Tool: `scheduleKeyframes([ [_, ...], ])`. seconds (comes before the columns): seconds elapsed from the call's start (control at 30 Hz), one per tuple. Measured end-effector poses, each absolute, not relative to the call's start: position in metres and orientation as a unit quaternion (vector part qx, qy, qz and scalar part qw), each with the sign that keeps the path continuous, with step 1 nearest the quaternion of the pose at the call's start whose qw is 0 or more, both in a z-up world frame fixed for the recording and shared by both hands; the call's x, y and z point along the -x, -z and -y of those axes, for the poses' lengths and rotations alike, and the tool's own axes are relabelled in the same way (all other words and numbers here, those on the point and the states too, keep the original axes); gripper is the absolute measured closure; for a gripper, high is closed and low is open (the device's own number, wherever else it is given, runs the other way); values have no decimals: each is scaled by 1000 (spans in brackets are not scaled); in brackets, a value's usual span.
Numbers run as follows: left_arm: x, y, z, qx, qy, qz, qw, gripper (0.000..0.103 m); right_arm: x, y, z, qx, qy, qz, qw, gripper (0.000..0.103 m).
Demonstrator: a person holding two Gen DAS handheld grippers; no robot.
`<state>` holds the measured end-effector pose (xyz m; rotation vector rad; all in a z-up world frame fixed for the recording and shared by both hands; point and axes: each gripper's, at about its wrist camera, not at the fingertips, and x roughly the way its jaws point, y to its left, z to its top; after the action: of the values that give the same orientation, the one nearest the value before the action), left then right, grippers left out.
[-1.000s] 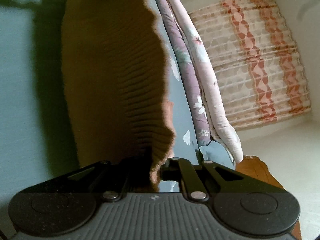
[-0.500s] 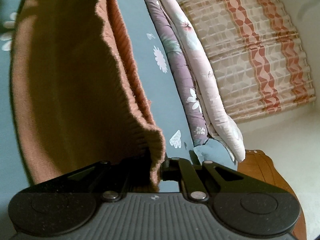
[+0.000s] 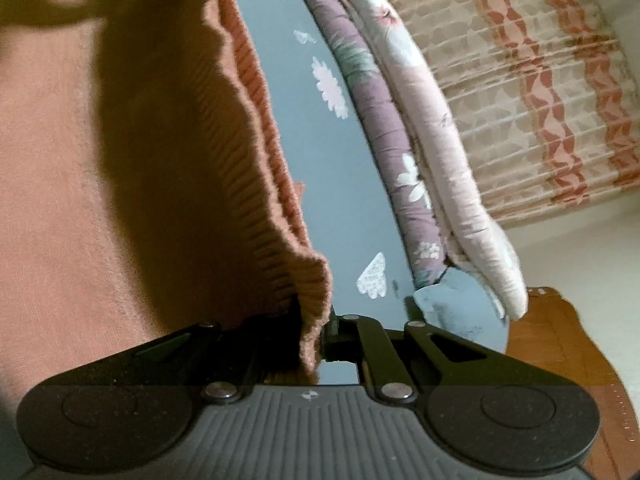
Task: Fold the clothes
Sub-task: 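Lay the hem down at the collar and open both tools, then withdraw both tools up from the folded sweater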
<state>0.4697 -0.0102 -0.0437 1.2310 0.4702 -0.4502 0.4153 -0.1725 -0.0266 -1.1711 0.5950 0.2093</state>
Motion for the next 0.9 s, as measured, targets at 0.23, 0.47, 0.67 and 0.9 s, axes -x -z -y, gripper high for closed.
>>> scheduleKeyframes([
  [0.23, -485, 66, 8, -552, 218, -245, 767, 95, -432, 52, 170, 536, -109, -301, 781, 92],
  [0.47, -483, 64, 5, -526, 228, -256, 778, 85, -442, 52, 171, 508, -116, -304, 798, 80],
  [0.67, -461, 37, 3, -495, 242, -246, 798, 54, -435, 5, 182, 441, -127, -288, 840, 44],
  [0.9, -434, 5, 0, -458, 257, -234, 818, 44, -399, -23, 189, 392, -169, -283, 859, 40],
])
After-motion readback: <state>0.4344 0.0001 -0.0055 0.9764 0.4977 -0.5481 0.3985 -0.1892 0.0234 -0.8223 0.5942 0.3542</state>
